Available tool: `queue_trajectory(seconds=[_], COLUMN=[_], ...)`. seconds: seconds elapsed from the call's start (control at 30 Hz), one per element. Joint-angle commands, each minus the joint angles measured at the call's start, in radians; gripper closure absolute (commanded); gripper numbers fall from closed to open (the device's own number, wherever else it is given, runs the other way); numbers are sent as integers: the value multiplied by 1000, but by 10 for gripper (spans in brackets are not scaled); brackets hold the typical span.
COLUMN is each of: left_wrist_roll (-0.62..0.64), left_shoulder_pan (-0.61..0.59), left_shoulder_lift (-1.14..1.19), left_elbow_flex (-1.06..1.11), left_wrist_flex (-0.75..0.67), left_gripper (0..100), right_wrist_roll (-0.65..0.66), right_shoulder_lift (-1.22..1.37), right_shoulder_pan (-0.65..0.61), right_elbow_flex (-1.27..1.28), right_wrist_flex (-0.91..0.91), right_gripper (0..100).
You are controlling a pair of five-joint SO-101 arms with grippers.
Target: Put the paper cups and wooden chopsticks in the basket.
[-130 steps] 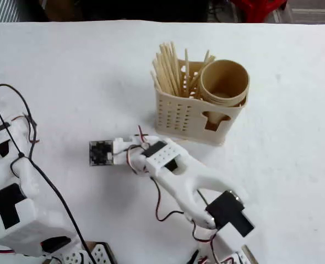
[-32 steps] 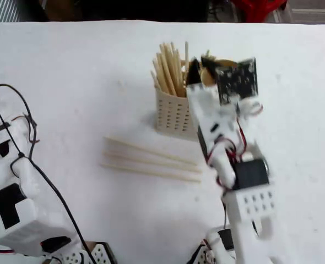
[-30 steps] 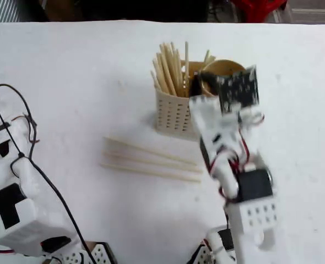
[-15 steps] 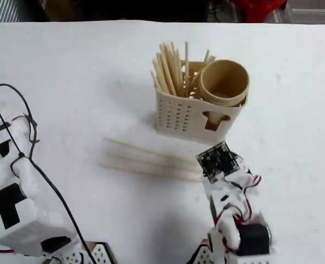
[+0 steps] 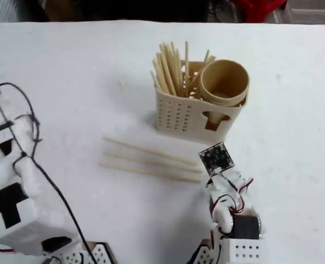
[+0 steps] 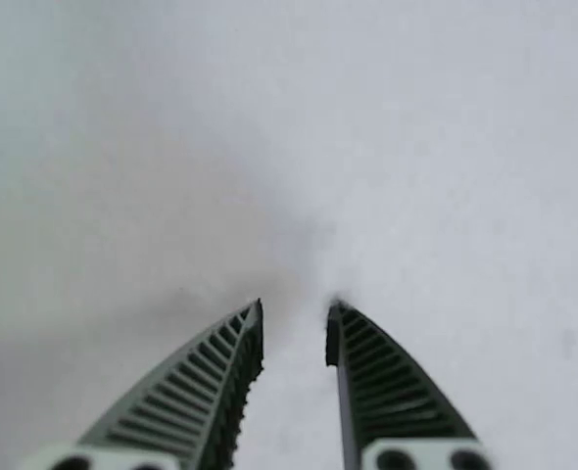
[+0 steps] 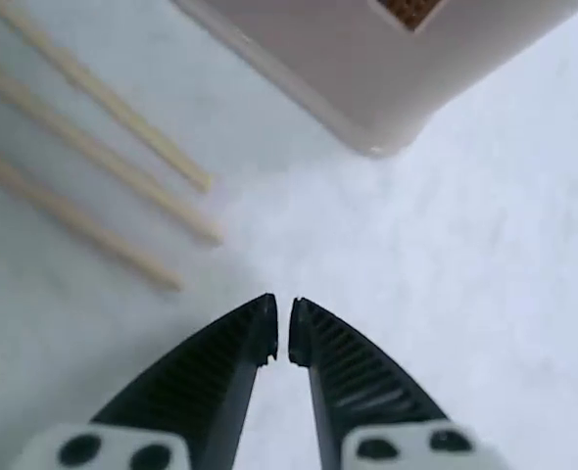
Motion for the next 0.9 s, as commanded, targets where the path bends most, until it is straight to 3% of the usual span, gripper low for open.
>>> queue_trajectory(seconds=[0.0,0.13,0.87], left_wrist_roll=[-14,-15,-15], left_shoulder_pan=[108,185,185], left_shoulder_lift=[-2,-5,-5], left_elbow_flex=[-11,9,14], left_wrist_flex=[3,5,9], left_gripper=[872,872,876], right_wrist_roll=[-2,-2,-2], right_shoulder_lift=[-7,-2,-2], right_shoulder_pan=[31,74,88], right_elbow_flex=[14,14,14], right_wrist_flex=[7,8,8], right_gripper=[961,961,961])
